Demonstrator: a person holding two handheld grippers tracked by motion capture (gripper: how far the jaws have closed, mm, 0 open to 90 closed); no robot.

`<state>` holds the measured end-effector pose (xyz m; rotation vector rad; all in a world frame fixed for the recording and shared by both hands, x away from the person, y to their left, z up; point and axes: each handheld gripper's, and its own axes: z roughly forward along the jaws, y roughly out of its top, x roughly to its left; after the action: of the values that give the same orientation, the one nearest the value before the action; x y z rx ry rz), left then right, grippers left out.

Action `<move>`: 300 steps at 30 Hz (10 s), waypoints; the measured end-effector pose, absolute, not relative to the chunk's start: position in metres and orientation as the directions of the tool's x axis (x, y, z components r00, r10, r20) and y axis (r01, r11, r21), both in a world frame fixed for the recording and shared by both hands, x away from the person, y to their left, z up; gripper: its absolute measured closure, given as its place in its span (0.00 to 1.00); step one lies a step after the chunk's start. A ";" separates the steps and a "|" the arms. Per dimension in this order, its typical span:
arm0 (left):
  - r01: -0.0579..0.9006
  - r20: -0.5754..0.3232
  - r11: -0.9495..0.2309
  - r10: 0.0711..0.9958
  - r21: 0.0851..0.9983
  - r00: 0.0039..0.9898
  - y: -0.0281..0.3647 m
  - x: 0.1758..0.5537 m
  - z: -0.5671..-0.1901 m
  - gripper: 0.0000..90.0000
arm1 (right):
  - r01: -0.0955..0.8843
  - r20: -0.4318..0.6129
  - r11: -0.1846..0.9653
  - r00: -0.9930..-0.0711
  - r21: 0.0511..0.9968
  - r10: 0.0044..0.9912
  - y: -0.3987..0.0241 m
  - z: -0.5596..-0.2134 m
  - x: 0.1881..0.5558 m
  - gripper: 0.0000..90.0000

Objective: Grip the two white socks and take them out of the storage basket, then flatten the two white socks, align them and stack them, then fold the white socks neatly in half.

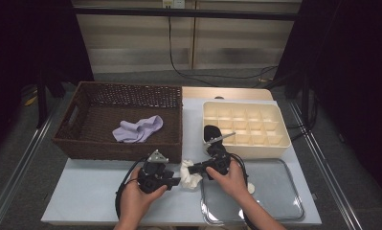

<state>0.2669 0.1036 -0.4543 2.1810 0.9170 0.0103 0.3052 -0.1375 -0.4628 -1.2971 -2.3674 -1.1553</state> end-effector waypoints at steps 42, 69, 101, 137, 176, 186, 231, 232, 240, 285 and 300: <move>0.441 -0.022 -0.539 0.616 0.718 0.787 0.112 0.264 -0.484 0.32 | 0.754 0.451 0.350 -0.627 0.556 0.635 -0.172 -0.425 0.308 0.87; 0.428 -0.018 -0.531 0.612 0.732 0.791 0.113 0.263 -0.486 0.31 | 0.758 0.423 0.352 -0.616 0.550 0.665 -0.191 -0.390 0.320 0.87; 0.429 -0.019 -0.531 0.613 0.731 0.790 0.114 0.263 -0.486 0.31 | 0.765 0.389 0.293 -0.569 0.573 0.724 -0.225 -0.350 0.349 0.86; 0.429 -0.018 -0.532 0.613 0.730 0.790 0.113 0.262 -0.486 0.31 | 0.829 0.328 0.246 -0.446 0.502 0.833 -0.259 -0.379 0.391 0.86; 0.427 -0.019 -0.530 0.612 0.733 0.791 0.113 0.262 -0.487 0.30 | 0.825 0.252 0.330 -0.477 0.459 0.842 -0.242 -0.417 0.381 0.84; 0.428 -0.020 -0.530 0.612 0.732 0.791 0.113 0.262 -0.487 0.30 | 0.819 0.223 0.352 -0.486 0.452 0.845 -0.238 -0.418 0.379 0.82; 0.436 -0.032 -0.516 0.619 0.737 0.785 0.112 0.262 -0.487 0.30 | 0.817 0.164 0.439 -0.524 0.375 0.836 -0.234 -0.348 0.402 0.73; 0.430 -0.024 -0.520 0.617 0.738 0.786 0.113 0.262 -0.487 0.30 | 0.809 0.158 0.447 -0.534 0.381 0.831 -0.233 -0.347 0.403 0.75; 0.434 -0.029 -0.516 0.619 0.738 0.785 0.113 0.262 -0.487 0.30 | 0.818 0.165 0.456 -0.533 0.351 0.830 -0.227 -0.355 0.407 0.95; 0.429 -0.019 -0.531 0.612 0.731 0.790 0.113 0.262 -0.487 0.30 | 0.808 0.176 0.504 -0.568 0.306 0.804 -0.210 -0.428 0.399 1.00; 0.430 -0.020 -0.530 0.613 0.731 0.790 0.113 0.262 -0.487 0.30 | 0.788 0.176 0.492 -0.580 0.371 0.796 -0.231 -0.394 0.391 0.76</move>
<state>0.2625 0.1133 -0.4867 2.2115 0.7684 0.3075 0.3913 -0.2309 -0.3938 -1.4486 -2.7297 -0.6633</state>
